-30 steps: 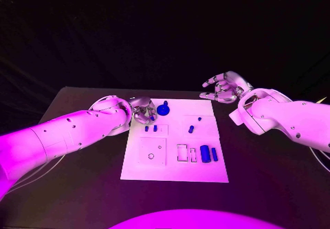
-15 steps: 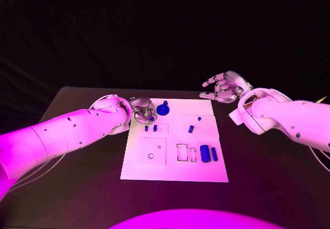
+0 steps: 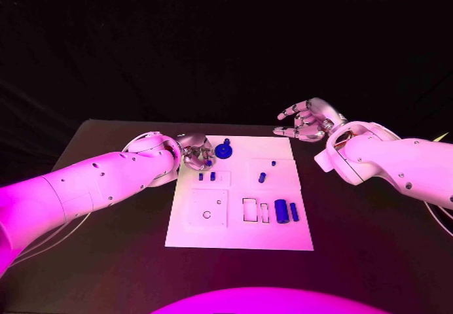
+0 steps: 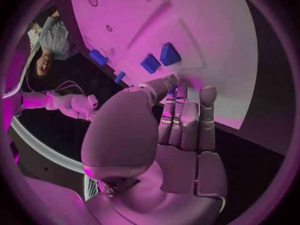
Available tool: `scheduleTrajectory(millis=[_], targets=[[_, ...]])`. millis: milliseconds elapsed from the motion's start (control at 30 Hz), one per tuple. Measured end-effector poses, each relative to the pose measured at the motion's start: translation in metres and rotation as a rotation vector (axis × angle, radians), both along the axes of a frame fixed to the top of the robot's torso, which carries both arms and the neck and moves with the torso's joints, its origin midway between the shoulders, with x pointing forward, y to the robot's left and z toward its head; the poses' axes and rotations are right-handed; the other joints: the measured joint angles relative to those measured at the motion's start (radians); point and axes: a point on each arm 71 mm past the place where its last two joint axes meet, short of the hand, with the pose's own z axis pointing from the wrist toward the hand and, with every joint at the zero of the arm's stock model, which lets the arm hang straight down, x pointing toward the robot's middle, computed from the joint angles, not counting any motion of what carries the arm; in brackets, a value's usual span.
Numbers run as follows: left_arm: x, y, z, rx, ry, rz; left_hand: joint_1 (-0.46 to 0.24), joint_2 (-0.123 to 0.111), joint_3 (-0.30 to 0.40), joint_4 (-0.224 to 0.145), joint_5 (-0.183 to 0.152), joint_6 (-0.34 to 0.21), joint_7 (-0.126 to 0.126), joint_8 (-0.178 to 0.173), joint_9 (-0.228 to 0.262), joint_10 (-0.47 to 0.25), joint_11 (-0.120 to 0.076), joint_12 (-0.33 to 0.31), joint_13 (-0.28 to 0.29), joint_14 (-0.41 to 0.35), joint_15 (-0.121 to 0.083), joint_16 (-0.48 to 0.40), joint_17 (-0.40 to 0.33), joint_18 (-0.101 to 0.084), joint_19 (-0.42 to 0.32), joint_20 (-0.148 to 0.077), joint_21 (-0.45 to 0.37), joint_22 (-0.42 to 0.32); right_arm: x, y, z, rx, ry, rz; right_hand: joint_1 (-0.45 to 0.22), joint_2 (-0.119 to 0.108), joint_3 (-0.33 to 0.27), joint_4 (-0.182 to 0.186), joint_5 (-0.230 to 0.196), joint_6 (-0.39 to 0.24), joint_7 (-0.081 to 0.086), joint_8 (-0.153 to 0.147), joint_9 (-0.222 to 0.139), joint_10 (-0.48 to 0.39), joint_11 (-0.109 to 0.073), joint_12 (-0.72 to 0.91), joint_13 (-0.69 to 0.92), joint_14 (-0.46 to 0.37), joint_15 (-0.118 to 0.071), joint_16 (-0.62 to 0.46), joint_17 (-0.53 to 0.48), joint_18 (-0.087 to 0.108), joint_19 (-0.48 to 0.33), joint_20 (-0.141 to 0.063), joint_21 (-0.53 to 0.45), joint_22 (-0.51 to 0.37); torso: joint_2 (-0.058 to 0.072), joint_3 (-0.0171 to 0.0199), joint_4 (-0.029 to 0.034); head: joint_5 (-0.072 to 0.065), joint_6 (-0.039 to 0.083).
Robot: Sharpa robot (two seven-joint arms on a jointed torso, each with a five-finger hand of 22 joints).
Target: Assemble the parts on the task board
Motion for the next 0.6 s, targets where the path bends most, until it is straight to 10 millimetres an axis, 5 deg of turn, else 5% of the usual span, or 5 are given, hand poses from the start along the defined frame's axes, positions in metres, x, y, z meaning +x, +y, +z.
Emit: scheduleTrajectory(millis=[600], targets=[[0.0007,0.0016,-0.0006,-0.007,0.018,0.011,-0.011,0.010,0.000,0.000,-0.001,0.001,-0.002,0.000,0.000,-0.029,-0.003,0.041,0.027,-0.010,0.008,0.011,-0.005,0.000,-0.003,0.003,-0.010,-0.008,0.0002,-0.0004,0.0001,0.000,0.000,-0.001,0.000,0.000,0.000,0.000,0.000,0.000,0.000,0.000,0.000,0.000,0.000,0.000,0.000,0.000,0.000,0.000,0.000,0.000,0.000,0.000,0.000,0.000,0.000,-0.0003,0.0004,-0.001,0.002]])
